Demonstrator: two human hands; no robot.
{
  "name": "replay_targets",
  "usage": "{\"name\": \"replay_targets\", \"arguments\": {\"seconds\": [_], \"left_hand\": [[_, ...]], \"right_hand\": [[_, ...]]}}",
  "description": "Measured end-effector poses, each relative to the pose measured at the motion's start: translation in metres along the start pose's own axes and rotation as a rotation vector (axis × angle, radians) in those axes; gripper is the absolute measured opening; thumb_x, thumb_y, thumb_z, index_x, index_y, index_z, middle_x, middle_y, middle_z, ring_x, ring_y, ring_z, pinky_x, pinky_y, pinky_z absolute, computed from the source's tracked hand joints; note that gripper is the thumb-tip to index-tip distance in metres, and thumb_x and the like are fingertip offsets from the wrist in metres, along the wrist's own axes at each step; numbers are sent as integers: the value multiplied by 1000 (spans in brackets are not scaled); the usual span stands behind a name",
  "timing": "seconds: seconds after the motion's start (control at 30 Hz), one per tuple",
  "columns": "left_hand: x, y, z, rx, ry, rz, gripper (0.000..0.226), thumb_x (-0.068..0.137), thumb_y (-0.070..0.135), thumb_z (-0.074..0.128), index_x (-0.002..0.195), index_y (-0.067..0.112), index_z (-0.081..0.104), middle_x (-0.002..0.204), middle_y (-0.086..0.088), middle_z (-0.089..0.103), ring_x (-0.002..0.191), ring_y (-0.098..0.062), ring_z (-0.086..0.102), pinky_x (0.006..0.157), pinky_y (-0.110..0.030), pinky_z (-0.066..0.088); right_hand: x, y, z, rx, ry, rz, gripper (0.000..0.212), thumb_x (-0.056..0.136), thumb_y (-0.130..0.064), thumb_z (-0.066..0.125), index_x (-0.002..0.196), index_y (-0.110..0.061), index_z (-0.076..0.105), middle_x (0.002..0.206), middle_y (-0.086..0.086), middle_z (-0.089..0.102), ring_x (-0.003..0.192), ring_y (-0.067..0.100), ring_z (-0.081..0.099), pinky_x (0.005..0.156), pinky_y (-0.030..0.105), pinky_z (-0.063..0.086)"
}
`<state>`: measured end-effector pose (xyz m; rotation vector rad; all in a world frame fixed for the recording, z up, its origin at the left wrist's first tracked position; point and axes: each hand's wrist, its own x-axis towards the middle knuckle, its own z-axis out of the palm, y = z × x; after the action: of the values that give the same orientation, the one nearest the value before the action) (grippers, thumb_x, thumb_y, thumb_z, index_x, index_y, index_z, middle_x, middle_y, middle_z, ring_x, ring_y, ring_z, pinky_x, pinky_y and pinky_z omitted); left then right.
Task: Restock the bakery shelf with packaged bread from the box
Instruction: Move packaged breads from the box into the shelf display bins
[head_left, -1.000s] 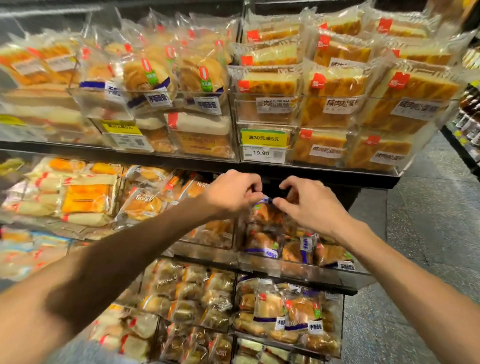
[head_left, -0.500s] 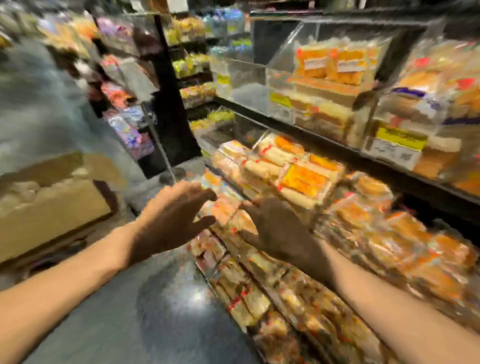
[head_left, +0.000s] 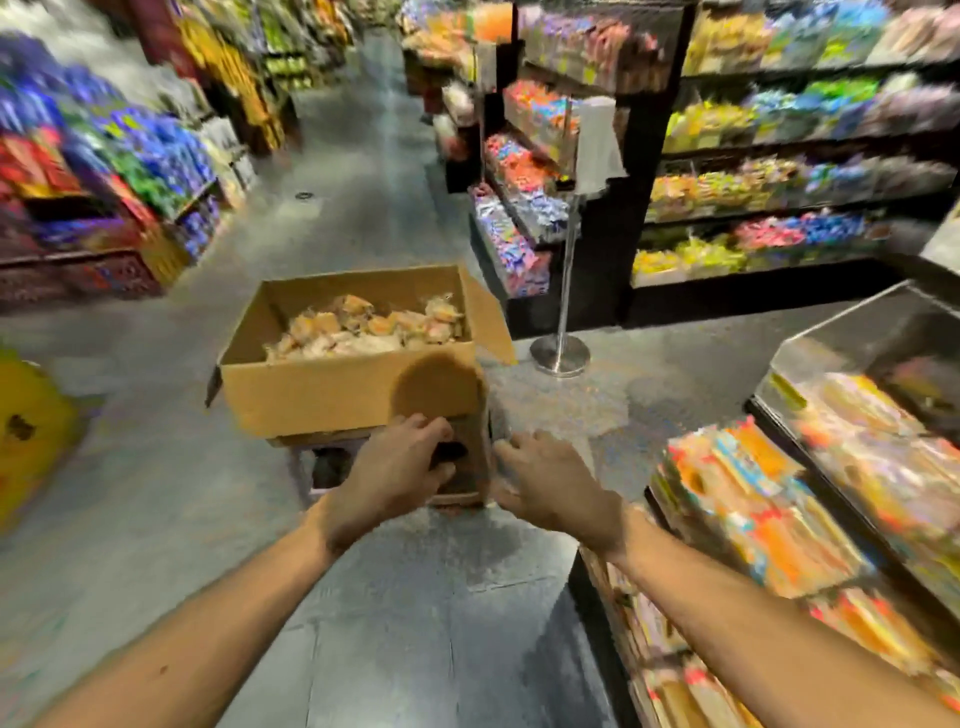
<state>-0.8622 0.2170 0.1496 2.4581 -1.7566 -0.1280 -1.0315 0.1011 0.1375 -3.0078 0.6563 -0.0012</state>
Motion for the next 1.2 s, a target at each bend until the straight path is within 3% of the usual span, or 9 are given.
{"name": "replay_targets", "arguments": {"seconds": [0.1,0.27,0.53,0.7,0.9,1.03,1.13,1.2], "left_hand": [[42,-46,11,-47,41,-57,28,93,40,60,116,25,54,117,1,60,107,-22,57,78,-35,50],[131,-112,21,-93,-21,-213,35,97,35,55,129,22,50,127,-1,56,109,-24,58,85,-41,53],[281,-205,48,-201,-127,-457,37,97,29,56,132,23,48,125,-8,61,107,-31,63,86,-38,54],[359,-256,75,-246,-175,-521,46,93,30,62,135,22,45,127,-11,60,115,-31,57,93,-44,51],[449,-319,131,-192,-248,-489,68,95,41,61,151,22,28,148,-13,37,135,-32,39,107,-43,40],[507,-360,171,-115,-288,-421,77,93,48,60,154,30,16,161,-14,9,145,-36,20,111,-48,36],[543,-387,202,-104,-291,-337,80,93,45,62,155,35,12,163,-16,-4,149,-38,6,115,-50,30],[563,-402,220,-84,-296,-267,85,92,45,63,156,35,7,163,-18,-8,150,-40,1,117,-50,24]], "right_hand": [[71,2,12,29,-19,-27,42,92,-46,55,122,-18,51,118,8,57,105,30,55,83,40,48],[196,19,32,54,-45,-47,38,93,-44,55,121,-20,48,120,4,56,106,25,56,86,37,49],[395,68,65,116,-145,-63,56,96,-39,53,144,-16,36,146,12,40,131,34,41,103,47,42],[492,98,88,132,-223,-16,61,96,-37,56,147,-14,31,144,14,40,129,37,41,103,46,43],[584,131,142,106,-298,113,55,95,-30,58,144,-18,34,146,15,35,132,35,36,105,46,42],[637,149,179,9,-275,167,57,91,-23,65,143,-21,41,160,21,16,148,42,12,118,53,25],[677,160,198,-3,-299,166,68,94,-29,62,153,-26,28,163,21,1,150,44,-3,120,52,13],[700,166,208,8,-318,180,80,91,-37,65,156,-28,19,162,23,-1,149,46,-2,120,53,13]]}}
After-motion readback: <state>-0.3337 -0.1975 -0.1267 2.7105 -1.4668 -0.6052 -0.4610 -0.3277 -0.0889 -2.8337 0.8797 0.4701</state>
